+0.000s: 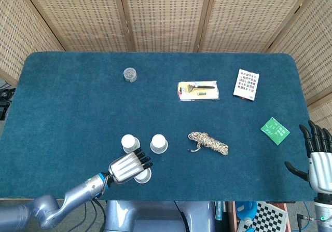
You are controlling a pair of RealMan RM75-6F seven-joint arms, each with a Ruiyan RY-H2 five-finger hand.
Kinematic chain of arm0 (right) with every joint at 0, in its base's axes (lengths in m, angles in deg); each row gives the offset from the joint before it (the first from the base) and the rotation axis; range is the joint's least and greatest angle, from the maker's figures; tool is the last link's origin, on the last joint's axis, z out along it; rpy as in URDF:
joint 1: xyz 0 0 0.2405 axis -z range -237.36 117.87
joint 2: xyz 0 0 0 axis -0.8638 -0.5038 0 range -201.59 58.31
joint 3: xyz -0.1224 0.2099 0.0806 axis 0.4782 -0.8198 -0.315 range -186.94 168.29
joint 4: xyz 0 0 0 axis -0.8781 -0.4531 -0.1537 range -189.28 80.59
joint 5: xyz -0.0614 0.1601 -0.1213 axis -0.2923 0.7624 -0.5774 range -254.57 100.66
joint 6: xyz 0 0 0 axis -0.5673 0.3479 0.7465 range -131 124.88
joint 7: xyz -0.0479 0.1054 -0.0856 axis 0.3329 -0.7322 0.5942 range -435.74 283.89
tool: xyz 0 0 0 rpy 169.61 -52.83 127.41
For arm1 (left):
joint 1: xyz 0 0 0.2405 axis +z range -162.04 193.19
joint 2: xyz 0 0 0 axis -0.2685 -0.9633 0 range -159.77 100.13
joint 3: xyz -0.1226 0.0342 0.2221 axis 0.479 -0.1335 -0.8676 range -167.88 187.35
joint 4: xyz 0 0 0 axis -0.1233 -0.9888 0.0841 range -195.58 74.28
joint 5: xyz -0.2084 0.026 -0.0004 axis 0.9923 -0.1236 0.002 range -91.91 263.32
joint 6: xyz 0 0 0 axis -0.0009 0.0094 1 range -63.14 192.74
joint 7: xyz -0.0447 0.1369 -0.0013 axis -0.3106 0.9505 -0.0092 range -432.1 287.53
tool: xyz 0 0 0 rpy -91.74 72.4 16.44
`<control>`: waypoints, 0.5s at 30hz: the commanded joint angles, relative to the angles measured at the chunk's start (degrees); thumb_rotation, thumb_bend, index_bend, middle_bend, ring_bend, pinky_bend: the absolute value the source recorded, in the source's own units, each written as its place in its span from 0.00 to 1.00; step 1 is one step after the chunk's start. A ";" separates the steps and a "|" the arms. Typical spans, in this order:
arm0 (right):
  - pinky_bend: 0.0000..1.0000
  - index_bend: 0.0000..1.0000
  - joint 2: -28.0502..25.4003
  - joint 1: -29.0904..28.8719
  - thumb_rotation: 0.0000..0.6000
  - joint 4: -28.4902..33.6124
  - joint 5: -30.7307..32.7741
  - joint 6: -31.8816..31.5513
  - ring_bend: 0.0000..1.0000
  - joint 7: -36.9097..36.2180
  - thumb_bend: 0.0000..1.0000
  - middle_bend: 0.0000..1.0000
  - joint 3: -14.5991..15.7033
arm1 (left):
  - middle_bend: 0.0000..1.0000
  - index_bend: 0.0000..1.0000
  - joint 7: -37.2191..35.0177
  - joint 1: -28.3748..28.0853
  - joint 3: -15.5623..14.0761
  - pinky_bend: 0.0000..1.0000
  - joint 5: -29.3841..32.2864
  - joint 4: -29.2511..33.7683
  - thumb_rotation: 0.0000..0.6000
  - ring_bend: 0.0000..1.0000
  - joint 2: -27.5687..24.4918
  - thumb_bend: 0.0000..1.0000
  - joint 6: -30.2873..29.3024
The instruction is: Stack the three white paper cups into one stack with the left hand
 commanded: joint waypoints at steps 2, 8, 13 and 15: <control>0.00 0.03 -0.04 -0.02 1.00 -0.05 0.09 0.07 0.00 -0.11 0.00 0.00 -0.01 | 0.36 0.35 -0.97 -0.56 -0.63 0.27 -0.05 -0.94 1.00 0.35 1.01 0.21 -1.06; 0.00 0.03 -0.16 0.04 1.00 0.00 0.10 -0.09 0.00 -0.37 0.00 0.00 -0.05 | 0.41 0.42 -2.49 -0.93 -1.48 0.27 -0.84 -1.86 1.00 0.38 1.92 0.21 -3.52; 0.00 0.03 -0.18 0.06 1.00 0.00 0.05 -0.08 0.00 -0.45 0.00 0.00 0.03 | 0.43 0.43 -2.98 -1.34 -1.22 0.27 -1.31 -1.06 1.00 0.39 1.47 0.21 -5.54; 0.00 0.03 -0.17 0.04 1.00 0.01 0.04 -0.08 0.00 -0.43 0.00 0.00 0.04 | 0.43 0.43 -4.48 -1.55 -0.88 0.27 -1.45 0.74 1.00 0.39 0.76 0.21 -6.88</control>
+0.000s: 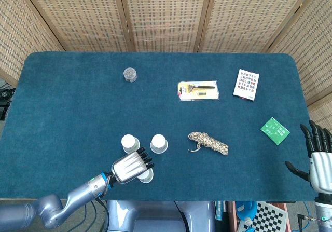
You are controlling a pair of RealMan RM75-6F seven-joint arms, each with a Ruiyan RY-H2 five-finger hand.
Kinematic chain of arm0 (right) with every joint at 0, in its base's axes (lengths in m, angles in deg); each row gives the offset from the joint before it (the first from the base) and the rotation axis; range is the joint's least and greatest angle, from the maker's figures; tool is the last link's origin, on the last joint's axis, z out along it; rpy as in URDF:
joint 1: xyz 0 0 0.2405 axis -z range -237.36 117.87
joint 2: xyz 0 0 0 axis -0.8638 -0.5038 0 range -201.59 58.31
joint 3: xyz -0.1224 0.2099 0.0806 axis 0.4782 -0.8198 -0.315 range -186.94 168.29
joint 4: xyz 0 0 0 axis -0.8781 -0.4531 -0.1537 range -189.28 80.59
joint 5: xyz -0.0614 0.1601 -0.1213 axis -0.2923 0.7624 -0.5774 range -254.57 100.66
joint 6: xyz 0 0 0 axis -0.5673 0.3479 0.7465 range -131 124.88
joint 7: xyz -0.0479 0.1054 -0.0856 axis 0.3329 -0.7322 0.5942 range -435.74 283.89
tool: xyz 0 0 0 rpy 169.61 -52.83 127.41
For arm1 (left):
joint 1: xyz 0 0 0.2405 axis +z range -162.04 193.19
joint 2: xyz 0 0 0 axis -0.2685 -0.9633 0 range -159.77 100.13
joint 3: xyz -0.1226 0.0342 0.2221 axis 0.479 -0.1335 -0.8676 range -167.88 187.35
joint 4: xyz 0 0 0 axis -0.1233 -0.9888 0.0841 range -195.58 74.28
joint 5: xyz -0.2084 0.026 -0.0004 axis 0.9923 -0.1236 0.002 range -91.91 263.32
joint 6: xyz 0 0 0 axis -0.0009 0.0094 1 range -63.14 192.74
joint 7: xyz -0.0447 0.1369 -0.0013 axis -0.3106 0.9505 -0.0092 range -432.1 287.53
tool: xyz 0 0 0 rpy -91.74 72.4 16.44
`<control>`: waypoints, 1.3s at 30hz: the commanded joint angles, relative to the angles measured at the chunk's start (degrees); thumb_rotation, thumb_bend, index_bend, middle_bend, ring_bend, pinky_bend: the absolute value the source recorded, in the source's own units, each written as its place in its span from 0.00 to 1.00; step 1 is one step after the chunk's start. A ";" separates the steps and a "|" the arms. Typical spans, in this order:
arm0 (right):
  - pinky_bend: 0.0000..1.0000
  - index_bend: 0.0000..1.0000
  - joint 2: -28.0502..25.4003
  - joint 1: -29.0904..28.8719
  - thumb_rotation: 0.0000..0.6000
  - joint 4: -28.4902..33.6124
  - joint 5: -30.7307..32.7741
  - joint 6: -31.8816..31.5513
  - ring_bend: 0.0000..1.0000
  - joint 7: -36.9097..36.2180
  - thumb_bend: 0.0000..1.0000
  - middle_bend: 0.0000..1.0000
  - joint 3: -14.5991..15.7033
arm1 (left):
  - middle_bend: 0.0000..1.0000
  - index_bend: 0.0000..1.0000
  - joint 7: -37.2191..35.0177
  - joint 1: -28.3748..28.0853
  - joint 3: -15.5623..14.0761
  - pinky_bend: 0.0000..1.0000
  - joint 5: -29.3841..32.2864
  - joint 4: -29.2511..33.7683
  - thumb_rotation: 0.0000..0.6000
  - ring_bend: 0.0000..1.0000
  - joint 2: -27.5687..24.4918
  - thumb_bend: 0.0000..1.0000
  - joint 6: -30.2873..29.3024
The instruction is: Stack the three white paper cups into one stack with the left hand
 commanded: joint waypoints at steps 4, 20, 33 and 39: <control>0.00 0.03 0.02 -0.06 1.00 0.06 0.07 0.08 0.00 0.09 0.00 0.00 -0.02 | 0.43 0.43 -2.64 -0.82 1.66 0.27 -0.88 4.72 1.00 0.40 -2.60 0.21 -3.60; 0.00 0.03 0.34 -0.43 1.00 -0.27 1.44 0.98 0.00 -0.03 0.00 0.00 -0.43 | 0.43 0.43 1.71 -5.64 12.36 0.27 19.09 5.16 1.00 0.40 -3.30 0.21 -1.14; 0.00 0.03 0.47 -0.60 1.00 -0.50 1.93 1.30 0.00 0.06 0.00 0.00 -0.58 | 0.43 0.43 3.09 -9.25 11.79 0.27 24.23 0.57 1.00 0.39 1.65 0.21 -0.33; 0.00 0.03 0.46 -0.59 1.00 -0.51 2.06 1.31 0.00 -0.08 0.00 0.00 -0.59 | 0.39 0.43 5.50 -10.11 10.84 0.27 24.91 0.83 1.00 0.33 1.72 0.21 -0.92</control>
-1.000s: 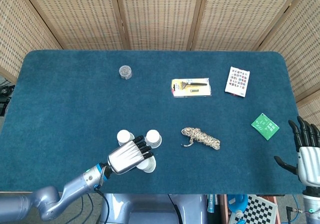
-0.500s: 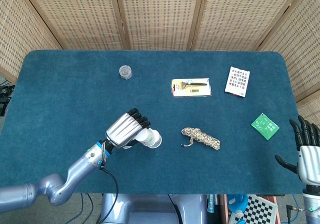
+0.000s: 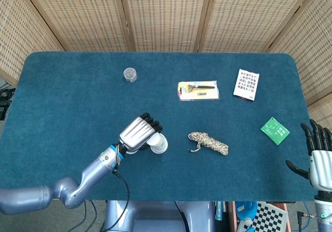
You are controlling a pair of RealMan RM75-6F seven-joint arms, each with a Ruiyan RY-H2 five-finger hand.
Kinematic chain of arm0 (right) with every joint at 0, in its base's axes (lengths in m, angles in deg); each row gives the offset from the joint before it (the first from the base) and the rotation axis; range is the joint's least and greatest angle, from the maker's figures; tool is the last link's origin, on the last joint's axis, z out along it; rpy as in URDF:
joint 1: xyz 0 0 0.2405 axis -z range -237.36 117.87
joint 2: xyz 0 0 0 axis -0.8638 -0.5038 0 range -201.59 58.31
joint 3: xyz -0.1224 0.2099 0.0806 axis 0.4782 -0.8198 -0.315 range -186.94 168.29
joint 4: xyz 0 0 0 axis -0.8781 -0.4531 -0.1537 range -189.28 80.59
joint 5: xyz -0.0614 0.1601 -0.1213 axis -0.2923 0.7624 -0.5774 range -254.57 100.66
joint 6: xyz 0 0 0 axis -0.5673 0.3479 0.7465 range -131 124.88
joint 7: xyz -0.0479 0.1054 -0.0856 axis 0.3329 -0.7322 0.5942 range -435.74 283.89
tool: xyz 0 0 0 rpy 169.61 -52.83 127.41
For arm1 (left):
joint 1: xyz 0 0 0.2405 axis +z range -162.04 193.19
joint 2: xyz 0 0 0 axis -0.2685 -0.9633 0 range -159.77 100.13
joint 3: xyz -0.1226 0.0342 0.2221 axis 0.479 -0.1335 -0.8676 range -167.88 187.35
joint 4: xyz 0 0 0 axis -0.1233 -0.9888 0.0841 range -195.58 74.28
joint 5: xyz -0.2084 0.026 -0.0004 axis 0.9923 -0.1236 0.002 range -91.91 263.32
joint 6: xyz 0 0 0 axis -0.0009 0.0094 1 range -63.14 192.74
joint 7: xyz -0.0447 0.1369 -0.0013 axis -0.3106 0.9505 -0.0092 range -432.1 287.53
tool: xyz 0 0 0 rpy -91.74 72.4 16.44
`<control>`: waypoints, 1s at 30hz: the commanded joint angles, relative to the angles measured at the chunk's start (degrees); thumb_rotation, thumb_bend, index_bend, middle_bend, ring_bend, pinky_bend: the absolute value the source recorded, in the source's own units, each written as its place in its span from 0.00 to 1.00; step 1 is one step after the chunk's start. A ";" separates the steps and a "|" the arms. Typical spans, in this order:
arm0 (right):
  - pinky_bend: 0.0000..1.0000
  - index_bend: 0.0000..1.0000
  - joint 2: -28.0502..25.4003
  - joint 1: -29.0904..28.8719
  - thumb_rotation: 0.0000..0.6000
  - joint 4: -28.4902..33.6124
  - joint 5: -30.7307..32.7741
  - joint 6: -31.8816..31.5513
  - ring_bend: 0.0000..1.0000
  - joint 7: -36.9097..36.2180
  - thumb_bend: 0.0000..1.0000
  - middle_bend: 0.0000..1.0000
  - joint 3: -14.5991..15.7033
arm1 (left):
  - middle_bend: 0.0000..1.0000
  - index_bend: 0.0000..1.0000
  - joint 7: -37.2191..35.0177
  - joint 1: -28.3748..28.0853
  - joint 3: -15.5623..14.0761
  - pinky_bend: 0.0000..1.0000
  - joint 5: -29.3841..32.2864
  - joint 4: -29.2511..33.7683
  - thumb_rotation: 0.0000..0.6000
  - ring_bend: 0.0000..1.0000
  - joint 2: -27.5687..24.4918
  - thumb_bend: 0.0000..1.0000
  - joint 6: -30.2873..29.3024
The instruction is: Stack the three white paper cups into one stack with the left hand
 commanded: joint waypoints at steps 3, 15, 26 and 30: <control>0.00 0.03 0.00 0.01 1.00 0.01 -0.15 0.00 0.00 -0.03 0.00 0.00 0.11 | 0.32 0.43 2.91 -0.71 -0.61 0.25 1.60 -0.06 1.00 0.27 0.55 0.21 -0.94; 0.00 0.03 0.01 0.09 1.00 -0.09 -0.04 0.03 0.00 0.02 0.00 0.00 0.24 | 0.00 0.00 1.29 -0.89 -1.27 0.00 4.29 5.70 1.00 0.00 -3.08 0.18 -1.81; 0.00 0.03 -0.12 0.23 1.00 0.04 -0.32 -0.17 0.00 -0.31 0.00 0.00 0.38 | 0.00 0.00 5.30 3.46 -6.66 0.05 7.89 12.53 1.00 0.00 -13.49 0.18 -4.22; 0.00 0.03 0.03 0.13 1.00 0.23 -0.73 -0.09 0.00 0.16 0.00 0.00 0.58 | 0.00 0.00 1.71 4.28 -8.86 0.10 10.27 8.44 1.00 0.00 -12.42 0.18 -1.62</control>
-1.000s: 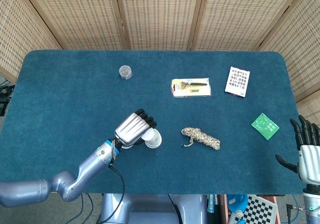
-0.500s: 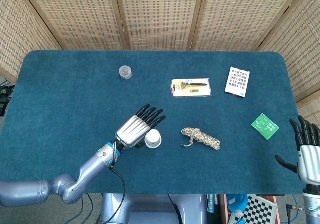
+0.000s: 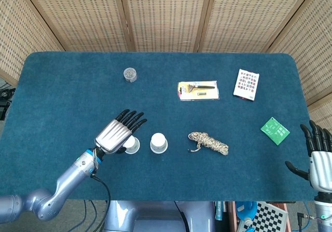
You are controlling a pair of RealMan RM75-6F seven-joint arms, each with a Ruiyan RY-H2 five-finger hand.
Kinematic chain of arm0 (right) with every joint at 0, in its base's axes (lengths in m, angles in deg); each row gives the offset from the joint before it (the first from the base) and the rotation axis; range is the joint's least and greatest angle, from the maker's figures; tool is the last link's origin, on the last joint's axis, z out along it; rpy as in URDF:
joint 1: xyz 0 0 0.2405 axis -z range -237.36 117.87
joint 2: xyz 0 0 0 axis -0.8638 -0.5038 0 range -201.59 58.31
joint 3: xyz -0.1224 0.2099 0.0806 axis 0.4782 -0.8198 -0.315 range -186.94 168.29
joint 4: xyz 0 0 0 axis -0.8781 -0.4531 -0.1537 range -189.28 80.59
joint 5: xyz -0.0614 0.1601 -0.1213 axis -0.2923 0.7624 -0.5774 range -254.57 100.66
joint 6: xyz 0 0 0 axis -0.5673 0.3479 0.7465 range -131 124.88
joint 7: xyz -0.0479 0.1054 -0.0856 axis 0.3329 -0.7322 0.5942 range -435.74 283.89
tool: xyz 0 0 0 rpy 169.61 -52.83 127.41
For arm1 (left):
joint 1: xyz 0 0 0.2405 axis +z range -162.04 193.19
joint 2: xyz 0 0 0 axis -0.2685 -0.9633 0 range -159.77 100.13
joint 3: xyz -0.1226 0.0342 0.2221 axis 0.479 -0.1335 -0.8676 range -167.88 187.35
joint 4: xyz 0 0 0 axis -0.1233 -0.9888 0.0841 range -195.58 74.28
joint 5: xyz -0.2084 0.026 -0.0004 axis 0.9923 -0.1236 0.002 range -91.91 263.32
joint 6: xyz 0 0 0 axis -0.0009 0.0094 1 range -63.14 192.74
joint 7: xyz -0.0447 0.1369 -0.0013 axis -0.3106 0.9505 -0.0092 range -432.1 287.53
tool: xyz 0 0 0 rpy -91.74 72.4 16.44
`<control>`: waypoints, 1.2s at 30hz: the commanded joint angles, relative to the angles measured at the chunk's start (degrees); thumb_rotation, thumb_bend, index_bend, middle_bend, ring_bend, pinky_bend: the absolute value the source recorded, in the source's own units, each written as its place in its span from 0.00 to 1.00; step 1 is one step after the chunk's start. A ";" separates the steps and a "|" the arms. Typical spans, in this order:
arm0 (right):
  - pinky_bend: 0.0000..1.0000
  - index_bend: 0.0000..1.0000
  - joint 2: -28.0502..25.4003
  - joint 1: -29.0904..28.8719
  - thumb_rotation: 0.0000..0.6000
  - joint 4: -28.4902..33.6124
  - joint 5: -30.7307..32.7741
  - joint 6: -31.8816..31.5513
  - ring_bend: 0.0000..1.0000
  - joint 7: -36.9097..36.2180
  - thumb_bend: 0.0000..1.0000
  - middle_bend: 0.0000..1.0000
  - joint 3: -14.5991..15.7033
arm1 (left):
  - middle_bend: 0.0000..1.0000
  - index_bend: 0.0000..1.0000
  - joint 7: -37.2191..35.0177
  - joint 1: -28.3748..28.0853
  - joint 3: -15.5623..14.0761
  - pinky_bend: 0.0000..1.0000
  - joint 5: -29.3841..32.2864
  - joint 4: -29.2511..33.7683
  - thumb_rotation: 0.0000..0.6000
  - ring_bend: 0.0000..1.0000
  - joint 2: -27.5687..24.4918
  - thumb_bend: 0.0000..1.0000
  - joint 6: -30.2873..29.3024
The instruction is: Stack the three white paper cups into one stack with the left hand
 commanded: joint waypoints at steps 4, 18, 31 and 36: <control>0.00 0.03 0.06 -0.16 1.00 -0.06 0.39 0.32 0.00 -0.04 0.00 0.00 -0.15 | 0.00 0.00 -6.39 0.80 -2.41 0.11 0.61 -7.62 1.00 0.00 3.08 0.18 3.19; 0.00 0.03 -0.43 -0.01 1.00 -0.36 1.14 0.41 0.00 -1.47 0.00 0.00 -0.47 | 0.38 0.27 -7.50 -0.35 -2.49 0.32 2.90 -13.06 1.00 0.36 8.24 0.19 4.51; 0.00 0.03 -0.67 -0.05 1.00 -0.30 0.93 0.77 0.00 -2.17 0.00 0.00 -0.22 | 0.50 0.43 -5.94 0.41 -2.11 0.36 1.94 -14.23 1.00 0.47 9.57 0.19 0.21; 0.00 0.03 -0.70 -0.06 1.00 -0.27 0.87 0.80 0.00 -2.20 0.00 0.00 -0.17 | 0.50 0.43 -8.80 0.93 -0.90 0.36 -0.95 -11.21 1.00 0.47 7.02 0.19 -1.90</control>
